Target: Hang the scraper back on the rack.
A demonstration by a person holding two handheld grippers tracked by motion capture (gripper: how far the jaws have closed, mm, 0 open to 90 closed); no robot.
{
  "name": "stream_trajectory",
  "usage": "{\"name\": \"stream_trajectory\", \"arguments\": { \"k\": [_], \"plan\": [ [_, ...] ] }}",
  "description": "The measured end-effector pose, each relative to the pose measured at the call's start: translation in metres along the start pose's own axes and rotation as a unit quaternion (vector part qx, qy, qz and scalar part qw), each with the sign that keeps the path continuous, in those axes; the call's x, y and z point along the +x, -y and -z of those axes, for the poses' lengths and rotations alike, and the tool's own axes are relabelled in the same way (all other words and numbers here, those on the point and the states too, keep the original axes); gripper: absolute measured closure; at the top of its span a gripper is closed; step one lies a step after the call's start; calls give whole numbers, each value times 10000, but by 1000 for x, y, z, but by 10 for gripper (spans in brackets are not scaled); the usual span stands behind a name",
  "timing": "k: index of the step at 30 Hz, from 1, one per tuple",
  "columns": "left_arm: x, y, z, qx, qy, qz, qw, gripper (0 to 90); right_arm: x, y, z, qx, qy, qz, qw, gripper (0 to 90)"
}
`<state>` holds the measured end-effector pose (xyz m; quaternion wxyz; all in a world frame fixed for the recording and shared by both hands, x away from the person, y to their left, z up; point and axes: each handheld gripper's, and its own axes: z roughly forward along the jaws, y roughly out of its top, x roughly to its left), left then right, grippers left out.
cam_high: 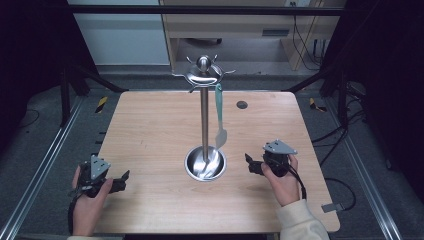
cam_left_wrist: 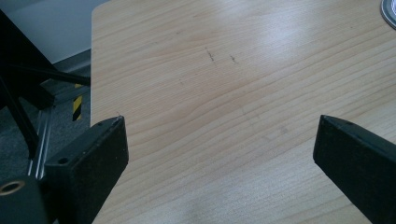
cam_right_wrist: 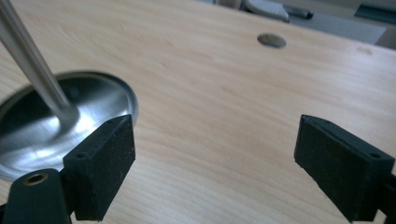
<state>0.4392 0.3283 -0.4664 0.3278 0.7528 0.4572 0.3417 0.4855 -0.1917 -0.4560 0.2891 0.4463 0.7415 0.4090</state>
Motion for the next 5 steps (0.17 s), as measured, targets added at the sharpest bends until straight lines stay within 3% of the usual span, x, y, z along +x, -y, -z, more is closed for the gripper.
{"name": "stream_trajectory", "arguments": {
  "k": [5],
  "plan": [
    [2,0,1,158,105,82,9998,31,1,3,-6,179,49,22,9998,122]
  ]
}}
